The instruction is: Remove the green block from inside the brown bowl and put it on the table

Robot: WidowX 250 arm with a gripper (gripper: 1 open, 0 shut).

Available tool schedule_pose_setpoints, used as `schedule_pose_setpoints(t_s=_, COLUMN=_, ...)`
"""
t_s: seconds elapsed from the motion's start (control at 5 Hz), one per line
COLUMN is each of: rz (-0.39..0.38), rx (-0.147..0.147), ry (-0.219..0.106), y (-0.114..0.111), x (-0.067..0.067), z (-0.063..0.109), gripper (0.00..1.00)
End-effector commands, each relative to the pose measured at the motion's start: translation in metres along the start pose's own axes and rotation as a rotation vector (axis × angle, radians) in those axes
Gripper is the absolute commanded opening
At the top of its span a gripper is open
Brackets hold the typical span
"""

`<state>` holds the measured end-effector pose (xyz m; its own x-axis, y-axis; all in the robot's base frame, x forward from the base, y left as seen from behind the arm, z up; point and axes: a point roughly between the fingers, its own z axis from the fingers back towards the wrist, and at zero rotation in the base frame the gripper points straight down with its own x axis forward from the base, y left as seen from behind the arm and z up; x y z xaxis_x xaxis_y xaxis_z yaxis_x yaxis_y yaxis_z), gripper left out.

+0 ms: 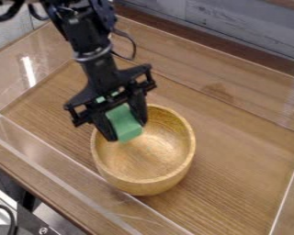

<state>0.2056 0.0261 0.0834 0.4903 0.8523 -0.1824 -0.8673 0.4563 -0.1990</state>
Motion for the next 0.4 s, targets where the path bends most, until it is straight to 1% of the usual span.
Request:
schedule_pose_setpoints(t_s=0.0, rz=-0.006, rx=-0.034, ry=-0.027, y=-0.0052, x=0.0104, z=0.0122, gripper=0.00)
schedule_pose_setpoints(t_s=0.2, rz=0.001, rx=-0.038, ry=-0.028, y=-0.0042, x=0.0132, z=0.0150, gripper=0.00)
